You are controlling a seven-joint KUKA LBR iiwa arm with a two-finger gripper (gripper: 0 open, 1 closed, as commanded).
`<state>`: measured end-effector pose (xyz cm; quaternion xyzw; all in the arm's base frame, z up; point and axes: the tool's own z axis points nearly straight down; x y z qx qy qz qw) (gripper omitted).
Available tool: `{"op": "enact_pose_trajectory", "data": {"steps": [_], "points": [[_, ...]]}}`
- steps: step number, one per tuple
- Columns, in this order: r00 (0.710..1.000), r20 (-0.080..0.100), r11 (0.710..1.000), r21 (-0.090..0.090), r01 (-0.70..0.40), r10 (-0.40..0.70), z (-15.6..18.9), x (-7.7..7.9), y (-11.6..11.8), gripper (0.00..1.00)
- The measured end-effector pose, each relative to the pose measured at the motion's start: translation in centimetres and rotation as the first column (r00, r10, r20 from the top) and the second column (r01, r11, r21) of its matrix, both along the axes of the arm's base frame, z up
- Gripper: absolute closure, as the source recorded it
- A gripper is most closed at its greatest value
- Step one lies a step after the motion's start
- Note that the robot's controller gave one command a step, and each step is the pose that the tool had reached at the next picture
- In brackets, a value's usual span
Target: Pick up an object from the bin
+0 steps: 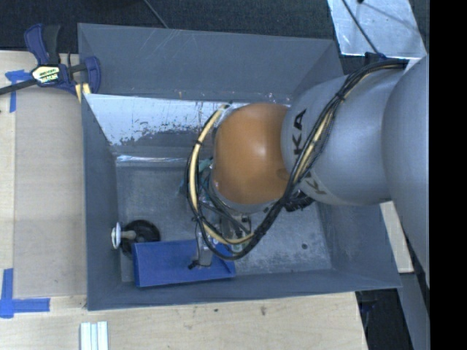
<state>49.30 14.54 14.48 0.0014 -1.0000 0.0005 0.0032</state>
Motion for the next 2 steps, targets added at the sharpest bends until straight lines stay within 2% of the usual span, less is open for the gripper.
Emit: {"op": "enact_pose_trajectory", "data": {"steps": [1,2], "points": [[1.000,0.008,1.000,0.002,0.003,-0.003,0.4,0.2,0.0,0.00],[1.000,0.018,1.000,0.002,-0.022,0.022,-1.6,3.4,2.1,0.00]]}}
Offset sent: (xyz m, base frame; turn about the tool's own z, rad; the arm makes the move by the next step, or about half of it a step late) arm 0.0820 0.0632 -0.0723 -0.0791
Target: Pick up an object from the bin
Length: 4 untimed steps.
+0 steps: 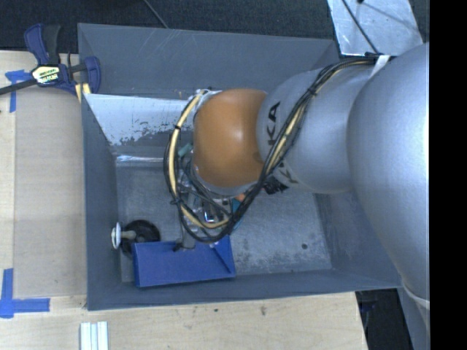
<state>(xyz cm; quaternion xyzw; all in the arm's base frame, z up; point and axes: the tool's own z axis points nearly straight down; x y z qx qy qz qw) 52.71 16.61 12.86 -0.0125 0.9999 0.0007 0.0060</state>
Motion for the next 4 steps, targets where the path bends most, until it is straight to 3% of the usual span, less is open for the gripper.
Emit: {"op": "enact_pose_trajectory", "data": {"steps": [1,2,3,4], "points": [[0.996,-0.019,0.996,-0.004,0.087,-0.087,-2.5,3.6,1.5,0.00],[0.975,-0.006,0.975,0.004,0.220,-0.220,-1.6,2.6,-2.0,0.00],[0.996,-0.011,0.996,-0.001,0.085,-0.085,1.8,2.7,-6.6,0.00],[0.985,-0.005,0.985,-0.001,0.173,-0.173,2.9,2.2,-8.0,0.00]]}}
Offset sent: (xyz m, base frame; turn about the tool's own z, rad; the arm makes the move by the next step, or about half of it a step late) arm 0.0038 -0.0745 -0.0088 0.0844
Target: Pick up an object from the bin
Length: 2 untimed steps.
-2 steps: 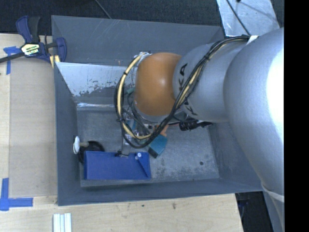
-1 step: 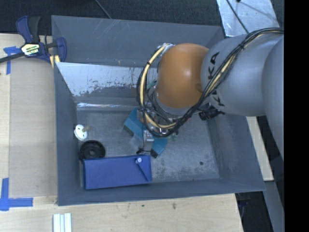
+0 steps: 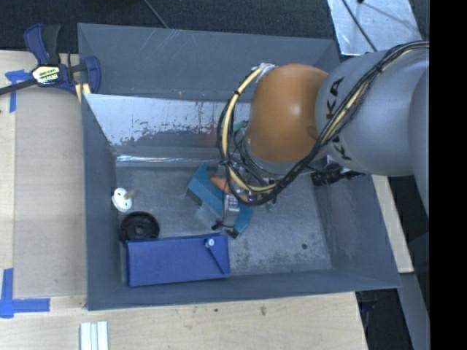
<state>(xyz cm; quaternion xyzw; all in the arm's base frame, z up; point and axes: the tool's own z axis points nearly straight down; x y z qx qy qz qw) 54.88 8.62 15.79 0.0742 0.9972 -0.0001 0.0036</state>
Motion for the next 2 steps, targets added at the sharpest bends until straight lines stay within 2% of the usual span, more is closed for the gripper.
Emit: {"op": "enact_pose_trajectory", "data": {"steps": [1,2], "points": [[1.000,-0.005,1.000,0.002,0.014,-0.014,-0.5,2.5,-1.7,0.00],[0.995,-0.010,0.995,0.018,0.095,-0.095,-7.6,0.6,-4.4,1.00]]}}
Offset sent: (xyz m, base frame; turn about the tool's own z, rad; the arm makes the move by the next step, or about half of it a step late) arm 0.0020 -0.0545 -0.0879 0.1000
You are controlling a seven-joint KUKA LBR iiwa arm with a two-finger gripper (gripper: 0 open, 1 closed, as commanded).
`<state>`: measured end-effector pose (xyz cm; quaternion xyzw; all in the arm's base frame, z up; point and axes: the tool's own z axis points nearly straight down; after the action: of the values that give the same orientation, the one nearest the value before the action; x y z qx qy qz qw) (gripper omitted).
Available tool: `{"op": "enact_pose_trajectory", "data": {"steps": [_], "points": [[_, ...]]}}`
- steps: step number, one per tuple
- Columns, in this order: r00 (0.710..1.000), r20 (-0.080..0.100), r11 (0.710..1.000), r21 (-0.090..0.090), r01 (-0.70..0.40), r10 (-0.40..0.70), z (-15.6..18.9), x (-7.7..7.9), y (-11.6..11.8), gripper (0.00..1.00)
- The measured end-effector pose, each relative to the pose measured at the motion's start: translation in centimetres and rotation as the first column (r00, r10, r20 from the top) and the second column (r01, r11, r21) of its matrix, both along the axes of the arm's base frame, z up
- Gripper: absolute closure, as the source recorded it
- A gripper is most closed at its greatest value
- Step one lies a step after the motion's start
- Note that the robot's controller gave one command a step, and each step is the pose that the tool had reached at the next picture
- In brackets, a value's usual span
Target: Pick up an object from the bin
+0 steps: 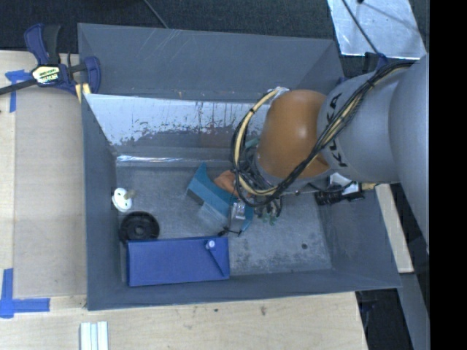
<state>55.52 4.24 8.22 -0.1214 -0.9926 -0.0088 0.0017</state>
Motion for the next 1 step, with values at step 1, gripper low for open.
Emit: {"op": "enact_pose_trajectory", "data": {"steps": [1], "points": [[1.000,0.001,1.000,0.000,0.000,0.000,0.01,0.04,-0.03,1.00]]}}
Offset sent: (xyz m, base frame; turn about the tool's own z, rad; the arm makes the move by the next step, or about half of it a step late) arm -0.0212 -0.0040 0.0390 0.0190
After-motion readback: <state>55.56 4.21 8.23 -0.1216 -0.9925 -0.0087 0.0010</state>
